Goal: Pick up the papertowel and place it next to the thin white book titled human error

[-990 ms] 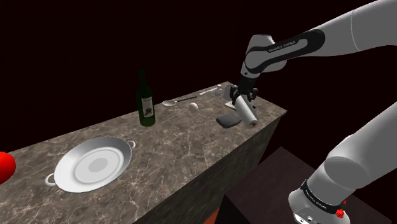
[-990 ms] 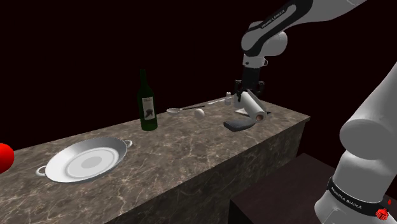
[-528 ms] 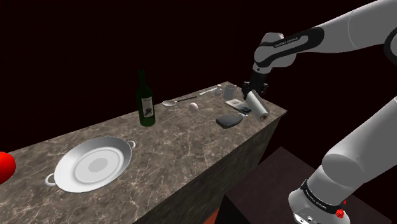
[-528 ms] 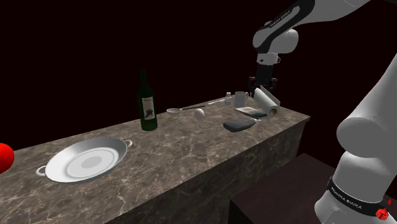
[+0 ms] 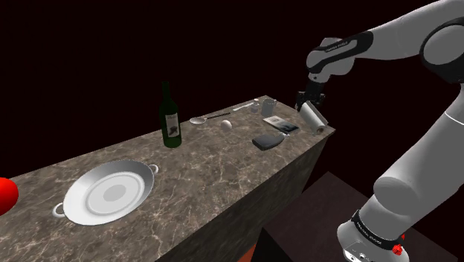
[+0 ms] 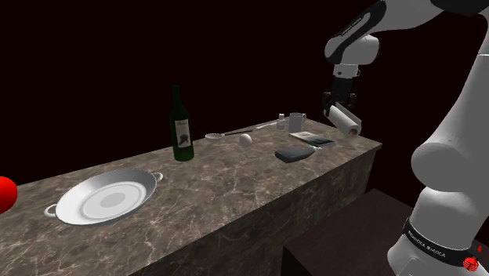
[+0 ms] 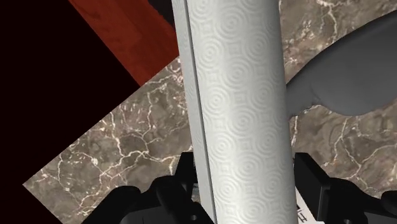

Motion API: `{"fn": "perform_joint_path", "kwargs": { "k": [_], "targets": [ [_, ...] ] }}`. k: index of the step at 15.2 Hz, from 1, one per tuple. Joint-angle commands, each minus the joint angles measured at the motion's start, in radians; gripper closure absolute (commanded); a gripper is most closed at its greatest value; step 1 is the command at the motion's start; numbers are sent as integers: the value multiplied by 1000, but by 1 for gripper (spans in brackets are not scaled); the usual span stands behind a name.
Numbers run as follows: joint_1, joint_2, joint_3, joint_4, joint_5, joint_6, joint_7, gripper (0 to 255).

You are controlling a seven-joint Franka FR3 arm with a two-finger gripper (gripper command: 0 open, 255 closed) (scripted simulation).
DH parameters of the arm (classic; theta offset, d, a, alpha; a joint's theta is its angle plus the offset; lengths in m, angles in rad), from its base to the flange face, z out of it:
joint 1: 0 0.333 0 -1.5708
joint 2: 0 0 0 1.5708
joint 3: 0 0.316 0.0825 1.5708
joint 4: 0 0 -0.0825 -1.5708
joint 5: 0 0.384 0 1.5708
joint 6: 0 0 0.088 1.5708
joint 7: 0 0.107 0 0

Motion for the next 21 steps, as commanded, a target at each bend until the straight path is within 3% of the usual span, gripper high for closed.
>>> {"fn": "perform_joint_path", "kwargs": {
  "k": [1, 10, 17, 21],
  "targets": [
    [-22, 39, -22, 48, 10, -13, -51, 255],
    [-142, 253, -95, 325, 81, -98, -261, 255],
    [-268, 469, -116, 633, 150, -211, -393, 255],
    [-271, 483, -113, 614, 156, -179, -399, 255]
  ]
}}
